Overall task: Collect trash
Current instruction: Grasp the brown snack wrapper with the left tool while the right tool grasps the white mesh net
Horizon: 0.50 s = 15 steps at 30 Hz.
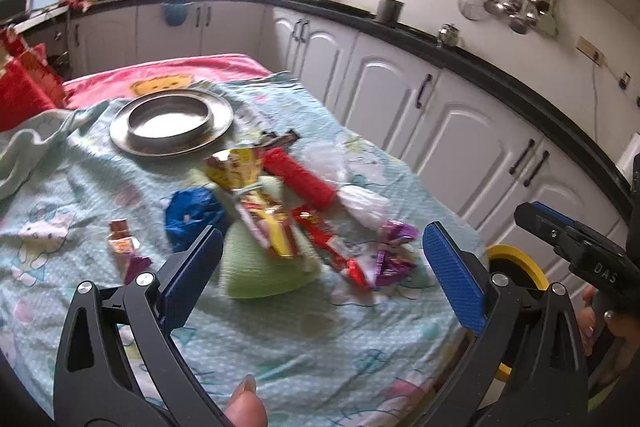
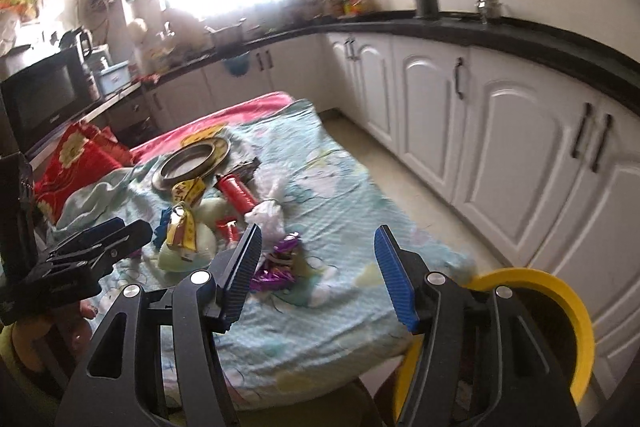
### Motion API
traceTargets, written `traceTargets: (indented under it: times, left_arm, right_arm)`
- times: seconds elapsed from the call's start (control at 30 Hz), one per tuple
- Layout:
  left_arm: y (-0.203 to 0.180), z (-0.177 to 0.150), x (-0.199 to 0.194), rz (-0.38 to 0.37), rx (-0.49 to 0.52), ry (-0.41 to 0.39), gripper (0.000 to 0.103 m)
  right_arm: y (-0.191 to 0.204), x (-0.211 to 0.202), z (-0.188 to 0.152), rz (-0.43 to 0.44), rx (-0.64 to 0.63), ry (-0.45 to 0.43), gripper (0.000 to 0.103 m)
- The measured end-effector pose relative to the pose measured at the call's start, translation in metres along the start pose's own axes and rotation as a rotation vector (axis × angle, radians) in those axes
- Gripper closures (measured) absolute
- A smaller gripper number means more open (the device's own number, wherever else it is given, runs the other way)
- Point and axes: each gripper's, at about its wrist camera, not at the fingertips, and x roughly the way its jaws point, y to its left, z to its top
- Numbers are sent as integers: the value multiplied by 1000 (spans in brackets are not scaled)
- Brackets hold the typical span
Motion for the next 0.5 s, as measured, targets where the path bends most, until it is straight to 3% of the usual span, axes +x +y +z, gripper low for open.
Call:
traceTargets:
  times: [0.23, 0.5]
  left_arm:
    - [32, -1, 14, 18, -86, 46, 13]
    - [46, -3, 32, -13, -156, 108, 38]
  right_arm:
    - [19, 44, 10, 49, -52, 75, 47]
    - [23, 84, 18, 88, -67, 131, 50]
